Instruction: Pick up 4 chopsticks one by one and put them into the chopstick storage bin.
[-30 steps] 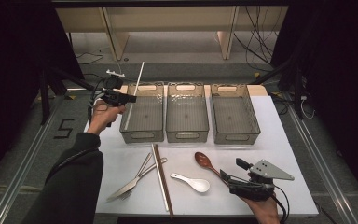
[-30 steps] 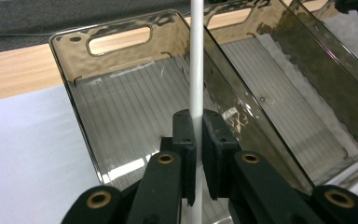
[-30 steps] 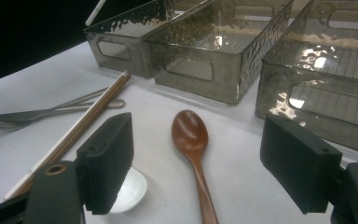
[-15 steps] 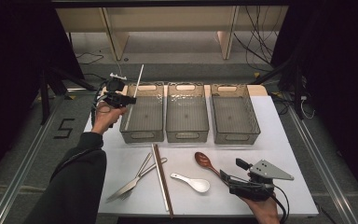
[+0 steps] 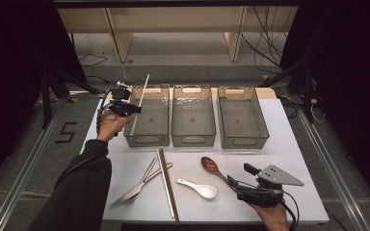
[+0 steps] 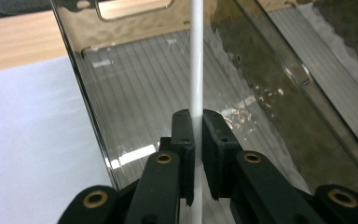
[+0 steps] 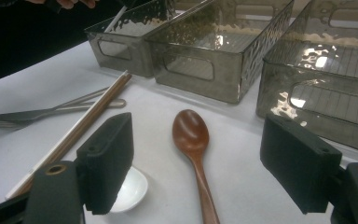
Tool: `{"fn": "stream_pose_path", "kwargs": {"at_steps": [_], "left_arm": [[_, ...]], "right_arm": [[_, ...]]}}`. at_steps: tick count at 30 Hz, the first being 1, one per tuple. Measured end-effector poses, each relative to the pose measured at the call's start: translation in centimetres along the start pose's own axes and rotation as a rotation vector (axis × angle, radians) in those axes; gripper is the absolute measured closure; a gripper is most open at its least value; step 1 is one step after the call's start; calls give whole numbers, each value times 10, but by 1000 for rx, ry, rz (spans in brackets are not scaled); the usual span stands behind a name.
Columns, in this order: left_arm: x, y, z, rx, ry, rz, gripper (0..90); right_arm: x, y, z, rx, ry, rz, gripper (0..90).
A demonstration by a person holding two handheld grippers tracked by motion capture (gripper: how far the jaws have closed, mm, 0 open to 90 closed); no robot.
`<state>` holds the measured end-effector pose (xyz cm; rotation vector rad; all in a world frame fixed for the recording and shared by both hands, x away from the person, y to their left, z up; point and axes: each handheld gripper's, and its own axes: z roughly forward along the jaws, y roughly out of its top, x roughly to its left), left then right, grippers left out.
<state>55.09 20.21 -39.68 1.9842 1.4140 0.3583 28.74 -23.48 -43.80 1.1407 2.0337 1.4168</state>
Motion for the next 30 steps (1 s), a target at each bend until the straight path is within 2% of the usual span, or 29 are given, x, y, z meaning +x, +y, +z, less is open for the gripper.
{"fn": "stream_pose_path", "kwargs": {"at_steps": [2, 4, 8, 10, 11, 13, 15, 16, 17, 18, 19, 21, 22, 24, 25, 26, 27, 28, 30], "left_arm": [[0, -3, 3, 19, -3, -2, 780], [-1, -3, 2, 23, -2, -10, 688], [-2, -3, -6, 25, 7, -19, 560], [-3, -4, -9, 27, 7, -25, 528], [-4, -5, -15, 30, 1, -41, 505], [-5, -6, -18, 36, -2, -43, 461], [-7, -13, -31, 23, -24, -71, 422], [-7, -13, -31, 23, -24, -71, 403], [-11, -19, -41, 12, -37, -83, 379], [-11, -19, -41, 12, -37, -83, 366], [-16, -27, -50, -2, -56, -91, 362], [-19, -31, -54, -2, -61, -88, 334], [-26, -41, -61, -15, -77, -92, 327], [-29, -46, -63, -14, -88, -88, 315], [-35, -56, -69, -26, -103, -94, 311], [-35, -56, -69, -26, -103, -94, 307], [-42, -66, -73, -33, -121, -97, 299], [-42, -66, -73, -33, -121, -97, 292], [-49, -77, -75, -32, -132, -93, 291]], "right_arm": [[0, 0, 0, 0, -1, 0, 265], [0, 0, 0, 0, -1, -1, 265], [0, 0, -1, -1, -3, 2, 265], [0, 0, -1, -2, -2, 1, 265], [0, 0, 0, -2, -3, 1, 265], [0, 0, 0, -1, -3, -2, 265], [0, 0, -1, -2, -5, 1, 265], [0, 0, -1, -1, -6, 1, 265], [0, 0, -1, 0, -6, 1, 265], [0, 0, -1, 0, -7, 2, 264], [0, 0, 0, 1, -7, 2, 264], [0, 0, 0, 1, -7, 1, 264], [1, 0, 0, 0, -7, -2, 264], [1, 0, 0, 0, -7, -3, 265], [1, 0, 0, 1, -8, -1, 265], [1, 0, 0, 1, -8, -2, 264], [1, 0, -1, 0, -8, -2, 264], [1, 0, -1, 0, -8, -2, 264], [1, 0, 0, 1, -8, -2, 264]]}}
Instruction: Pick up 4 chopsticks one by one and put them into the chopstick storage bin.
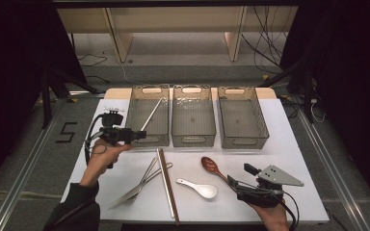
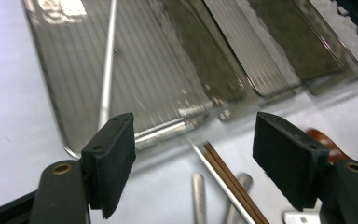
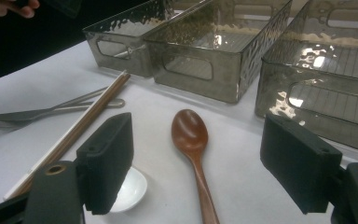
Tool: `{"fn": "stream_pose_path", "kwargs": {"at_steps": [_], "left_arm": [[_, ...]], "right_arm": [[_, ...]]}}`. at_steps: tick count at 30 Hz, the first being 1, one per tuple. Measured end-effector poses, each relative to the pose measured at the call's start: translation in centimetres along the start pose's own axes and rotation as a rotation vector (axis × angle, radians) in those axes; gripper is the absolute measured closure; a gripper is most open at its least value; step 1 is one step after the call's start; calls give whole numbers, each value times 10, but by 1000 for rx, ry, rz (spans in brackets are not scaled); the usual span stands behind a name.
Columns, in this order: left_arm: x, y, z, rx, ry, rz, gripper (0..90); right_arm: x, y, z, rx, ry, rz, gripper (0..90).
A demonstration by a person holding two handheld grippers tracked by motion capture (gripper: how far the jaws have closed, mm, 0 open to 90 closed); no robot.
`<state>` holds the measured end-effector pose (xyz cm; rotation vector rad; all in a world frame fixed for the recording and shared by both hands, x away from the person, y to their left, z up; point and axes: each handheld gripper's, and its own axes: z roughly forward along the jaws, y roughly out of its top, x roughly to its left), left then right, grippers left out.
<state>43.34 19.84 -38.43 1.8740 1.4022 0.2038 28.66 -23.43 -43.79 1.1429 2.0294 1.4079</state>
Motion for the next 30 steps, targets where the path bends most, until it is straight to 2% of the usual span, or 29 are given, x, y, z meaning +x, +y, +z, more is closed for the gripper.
{"fn": "stream_pose_path", "kwargs": {"at_steps": [1, 2, 5, 12, 13, 22, 30], "left_arm": [[-6, -11, 0, 7, -9, 8, 288], [-6, -11, 0, 7, -9, 8, 286], [-16, -28, 2, 12, -20, 13, 277], [-39, -58, 7, 58, -18, 54, 259], [-40, -63, 9, 71, -21, 51, 259], [-43, -75, 17, 96, -6, 44, 257], [-53, -88, 25, 139, 20, 57, 270]], "right_arm": [[0, 0, 0, 0, 0, -1, 264], [0, 0, 0, 0, 1, -1, 264], [1, 0, 0, 1, 1, 1, 264], [1, 0, 0, 0, 4, 0, 264], [1, 0, 0, 2, 4, 0, 264], [1, 0, 0, 2, 3, -1, 264], [2, 0, 0, 1, 4, -2, 263]]}}
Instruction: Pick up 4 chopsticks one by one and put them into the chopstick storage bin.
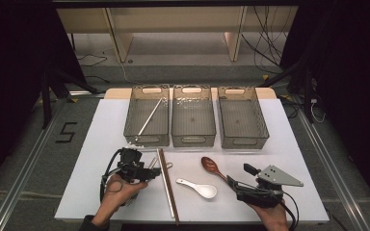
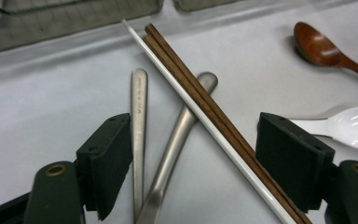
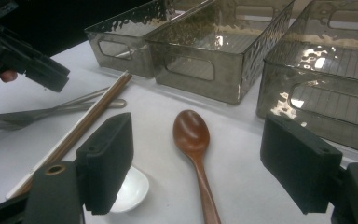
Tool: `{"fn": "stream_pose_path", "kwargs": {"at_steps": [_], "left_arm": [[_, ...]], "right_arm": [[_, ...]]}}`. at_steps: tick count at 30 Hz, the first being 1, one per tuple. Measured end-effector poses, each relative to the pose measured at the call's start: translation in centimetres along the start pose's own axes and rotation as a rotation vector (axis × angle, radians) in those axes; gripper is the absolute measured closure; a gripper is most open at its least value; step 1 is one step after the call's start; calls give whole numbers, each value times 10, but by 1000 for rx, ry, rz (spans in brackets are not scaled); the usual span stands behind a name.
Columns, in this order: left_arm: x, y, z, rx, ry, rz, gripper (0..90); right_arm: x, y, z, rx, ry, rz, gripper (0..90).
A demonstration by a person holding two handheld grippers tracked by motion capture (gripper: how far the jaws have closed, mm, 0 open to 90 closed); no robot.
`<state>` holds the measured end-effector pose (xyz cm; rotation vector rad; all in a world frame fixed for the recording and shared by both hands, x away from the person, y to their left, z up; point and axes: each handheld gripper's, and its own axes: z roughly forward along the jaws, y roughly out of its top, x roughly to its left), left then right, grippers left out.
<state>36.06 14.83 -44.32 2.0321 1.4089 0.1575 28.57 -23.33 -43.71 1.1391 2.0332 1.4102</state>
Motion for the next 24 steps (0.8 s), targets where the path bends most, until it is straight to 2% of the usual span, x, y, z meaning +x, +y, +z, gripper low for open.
{"fn": "stream_pose_path", "kwargs": {"at_steps": [1, 6, 7, 10, 14, 24], "left_arm": [[-4, -2, 3, 12, 14, 13, 275], [-10, -6, 8, 32, 14, 25, 286], [-13, -8, 11, 50, 11, 38, 291], [-16, -11, 15, 64, 11, 43, 299], [-22, -14, 21, 91, 21, 67, 316], [-25, -16, 31, 113, 21, 66, 341]], "right_arm": [[0, 0, 0, 1, 0, -1, 263], [0, 0, 0, 0, -1, -1, 263], [0, 0, 0, 1, -1, -3, 263], [0, 0, 0, 0, -1, -3, 263], [1, 0, 0, 1, 1, -5, 263], [1, 0, 0, 0, 2, -5, 263]]}}
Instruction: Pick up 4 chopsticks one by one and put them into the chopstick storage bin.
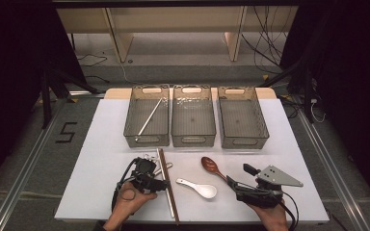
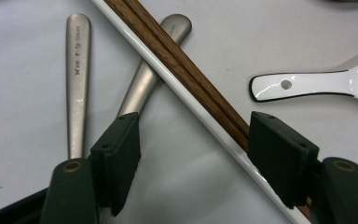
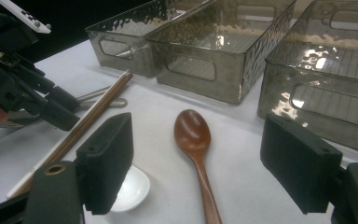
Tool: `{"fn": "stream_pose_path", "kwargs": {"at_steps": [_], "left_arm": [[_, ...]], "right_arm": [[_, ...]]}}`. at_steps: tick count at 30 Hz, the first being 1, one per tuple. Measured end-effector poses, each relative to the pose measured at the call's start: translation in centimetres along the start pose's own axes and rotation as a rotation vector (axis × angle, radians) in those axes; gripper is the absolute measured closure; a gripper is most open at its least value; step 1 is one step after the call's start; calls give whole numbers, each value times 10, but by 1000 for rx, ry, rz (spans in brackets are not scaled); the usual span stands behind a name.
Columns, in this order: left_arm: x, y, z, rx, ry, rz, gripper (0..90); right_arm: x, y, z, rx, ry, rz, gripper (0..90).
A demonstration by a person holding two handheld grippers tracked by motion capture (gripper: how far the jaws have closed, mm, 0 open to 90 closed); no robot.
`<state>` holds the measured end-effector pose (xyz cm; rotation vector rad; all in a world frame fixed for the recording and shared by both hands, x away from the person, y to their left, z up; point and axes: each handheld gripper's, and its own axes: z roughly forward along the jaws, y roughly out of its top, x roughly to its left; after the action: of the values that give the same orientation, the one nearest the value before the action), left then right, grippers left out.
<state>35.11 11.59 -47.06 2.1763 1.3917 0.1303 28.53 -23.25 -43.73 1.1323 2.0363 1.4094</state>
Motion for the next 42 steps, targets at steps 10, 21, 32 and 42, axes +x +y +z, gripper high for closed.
{"fn": "stream_pose_path", "kwargs": {"at_steps": [10, 21, 32, 42], "left_arm": [[-2, -1, 3, 16, 14, 13, 370], [-7, -2, 3, 41, 41, 54, 378], [-17, -5, 3, 80, 80, 124, 345], [-11, -4, 0, 79, 98, 153, 528]], "right_arm": [[0, 0, 0, -2, 0, -3, 263], [0, 0, 0, -2, -2, -3, 263], [0, 0, 0, -1, -2, 1, 263], [0, 0, 0, -2, -2, 3, 264]]}}
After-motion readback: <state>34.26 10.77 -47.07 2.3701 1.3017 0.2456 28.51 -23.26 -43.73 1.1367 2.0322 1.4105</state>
